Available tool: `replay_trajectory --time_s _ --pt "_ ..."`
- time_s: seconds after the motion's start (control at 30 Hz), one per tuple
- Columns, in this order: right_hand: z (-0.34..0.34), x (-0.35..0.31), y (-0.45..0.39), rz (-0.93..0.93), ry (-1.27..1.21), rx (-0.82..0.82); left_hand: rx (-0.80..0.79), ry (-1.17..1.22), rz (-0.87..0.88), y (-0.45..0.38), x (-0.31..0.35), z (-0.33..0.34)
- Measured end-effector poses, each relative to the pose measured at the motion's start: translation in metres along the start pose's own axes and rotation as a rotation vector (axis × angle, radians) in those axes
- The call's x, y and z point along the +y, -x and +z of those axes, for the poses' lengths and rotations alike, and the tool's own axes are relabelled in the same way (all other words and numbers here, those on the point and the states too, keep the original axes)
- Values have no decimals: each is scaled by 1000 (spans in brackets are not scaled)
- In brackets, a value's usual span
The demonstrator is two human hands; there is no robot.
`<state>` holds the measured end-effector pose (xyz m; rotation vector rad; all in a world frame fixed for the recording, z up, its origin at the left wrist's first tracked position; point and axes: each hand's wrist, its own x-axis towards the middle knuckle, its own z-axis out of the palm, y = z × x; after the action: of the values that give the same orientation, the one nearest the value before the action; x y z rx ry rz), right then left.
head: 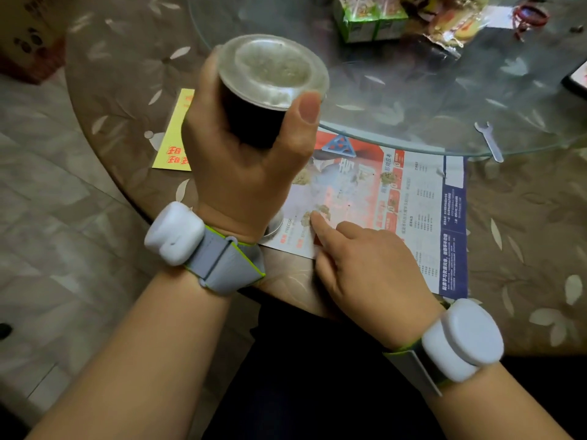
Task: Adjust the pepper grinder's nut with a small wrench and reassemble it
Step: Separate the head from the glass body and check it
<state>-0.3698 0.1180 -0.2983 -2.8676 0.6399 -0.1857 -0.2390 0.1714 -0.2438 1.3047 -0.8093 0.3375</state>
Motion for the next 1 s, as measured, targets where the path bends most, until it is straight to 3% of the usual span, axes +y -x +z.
replay_trajectory --time_s 0.17,0.2,0.4,0.63,0.7,0.8,1.0 --pt "0 0 0 2 10 10 -16 -6 -140 -3 -5 6" --pt "0 0 1 4 20 14 -18 100 -187 3 0 4" --pt "-4 -1 1 -4 -15 21 16 145 -86 10 -4 0" --pt "-6 -1 -3 -30 3 23 -103 86 -75 -4 -13 4" --pt "-6 3 -5 10 -144 43 -124 62 -57 -6 -14 3" --pt "-10 16 -15 138 -337 198 -175 3 -69 -9 -14 4" --pt "-29 32 -41 281 -278 173 -243 13 -126 -13 -6 11"
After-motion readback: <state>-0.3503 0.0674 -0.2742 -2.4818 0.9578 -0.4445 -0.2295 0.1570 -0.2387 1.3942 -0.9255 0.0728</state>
